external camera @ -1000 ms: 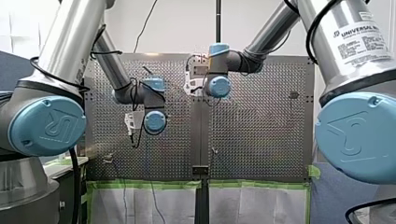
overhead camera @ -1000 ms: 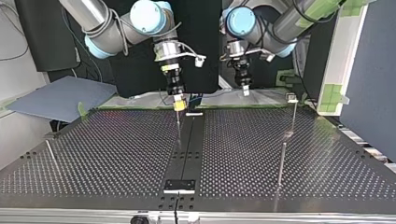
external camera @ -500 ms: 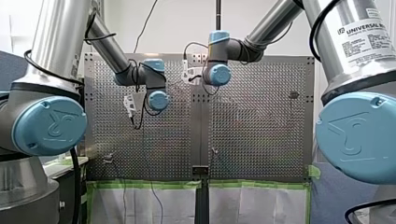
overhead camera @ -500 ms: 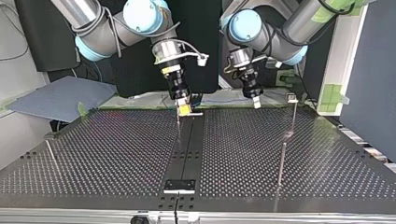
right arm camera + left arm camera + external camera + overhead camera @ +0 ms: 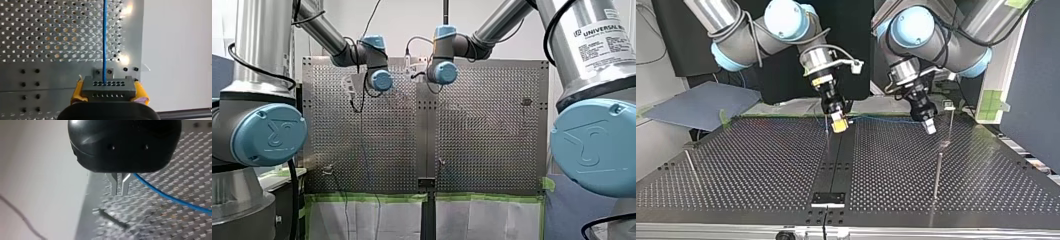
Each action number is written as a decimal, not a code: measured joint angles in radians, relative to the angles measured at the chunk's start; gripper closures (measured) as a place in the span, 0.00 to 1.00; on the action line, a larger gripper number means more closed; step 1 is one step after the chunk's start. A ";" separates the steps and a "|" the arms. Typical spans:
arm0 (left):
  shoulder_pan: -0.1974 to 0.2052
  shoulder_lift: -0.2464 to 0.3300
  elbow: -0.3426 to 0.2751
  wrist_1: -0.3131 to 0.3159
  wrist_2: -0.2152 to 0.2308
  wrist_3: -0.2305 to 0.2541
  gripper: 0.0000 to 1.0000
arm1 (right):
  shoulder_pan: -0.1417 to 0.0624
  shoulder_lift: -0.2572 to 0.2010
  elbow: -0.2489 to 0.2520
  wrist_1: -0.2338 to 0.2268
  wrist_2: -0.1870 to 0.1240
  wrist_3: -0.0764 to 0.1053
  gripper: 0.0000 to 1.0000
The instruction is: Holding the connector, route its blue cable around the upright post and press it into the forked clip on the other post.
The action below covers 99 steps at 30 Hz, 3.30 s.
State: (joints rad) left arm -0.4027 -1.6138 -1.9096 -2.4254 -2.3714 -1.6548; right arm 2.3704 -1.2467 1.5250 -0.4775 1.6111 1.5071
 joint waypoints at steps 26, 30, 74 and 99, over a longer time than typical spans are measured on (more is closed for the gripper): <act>0.134 0.222 0.168 -0.229 0.103 -0.038 0.89 | -0.020 0.002 -0.175 0.049 -0.050 0.041 1.00; 0.169 0.221 0.175 -0.263 0.137 -0.066 0.89 | -0.024 0.003 -0.200 0.050 -0.055 0.049 1.00; 0.428 -0.128 0.275 -0.345 0.530 -0.173 0.86 | -0.030 0.169 -0.302 0.035 -0.071 0.059 1.00; 0.442 -0.223 0.265 -0.301 0.730 -0.227 0.67 | -0.032 0.259 -0.302 0.043 -0.072 0.026 1.00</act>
State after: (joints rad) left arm 0.0391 -1.8366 -1.6448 -2.7269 -1.6412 -1.8821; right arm 2.3382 -0.9873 1.2233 -0.4348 1.5389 1.5328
